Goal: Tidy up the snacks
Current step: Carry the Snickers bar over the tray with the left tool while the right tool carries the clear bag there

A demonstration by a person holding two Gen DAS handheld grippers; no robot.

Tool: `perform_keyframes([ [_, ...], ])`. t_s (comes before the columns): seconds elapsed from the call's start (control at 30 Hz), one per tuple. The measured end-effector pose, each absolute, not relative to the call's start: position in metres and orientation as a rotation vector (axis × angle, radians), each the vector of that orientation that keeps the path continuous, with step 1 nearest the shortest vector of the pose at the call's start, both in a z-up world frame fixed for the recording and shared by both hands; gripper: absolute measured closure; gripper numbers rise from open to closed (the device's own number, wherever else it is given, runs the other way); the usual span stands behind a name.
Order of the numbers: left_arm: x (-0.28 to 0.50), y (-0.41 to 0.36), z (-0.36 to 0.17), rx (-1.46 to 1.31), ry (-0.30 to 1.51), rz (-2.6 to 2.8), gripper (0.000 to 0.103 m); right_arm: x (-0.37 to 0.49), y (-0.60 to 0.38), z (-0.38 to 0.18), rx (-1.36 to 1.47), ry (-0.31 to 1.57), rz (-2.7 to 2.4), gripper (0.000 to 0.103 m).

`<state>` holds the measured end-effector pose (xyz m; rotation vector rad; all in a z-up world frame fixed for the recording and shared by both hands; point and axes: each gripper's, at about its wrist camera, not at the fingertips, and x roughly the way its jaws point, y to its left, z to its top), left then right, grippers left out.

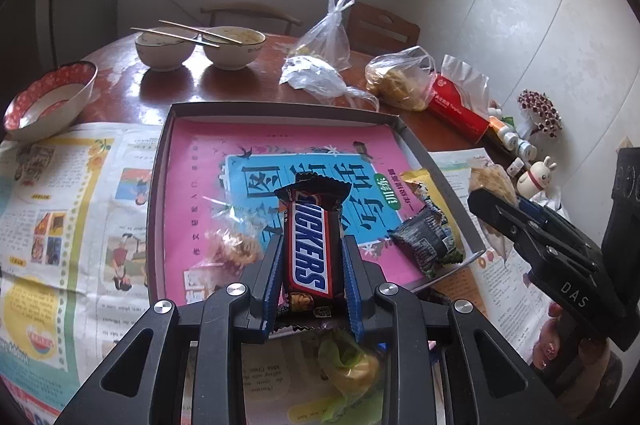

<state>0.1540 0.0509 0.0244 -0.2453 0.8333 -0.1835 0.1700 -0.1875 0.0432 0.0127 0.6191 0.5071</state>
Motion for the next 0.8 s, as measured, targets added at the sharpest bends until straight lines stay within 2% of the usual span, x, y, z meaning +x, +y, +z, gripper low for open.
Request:
perform_keyframes([
  [0.8,0.176,0.076,0.013,-0.215,0.893,-0.193,0.074,0.182,-0.142,0.032,-0.02,0.701,0.501,0.059],
])
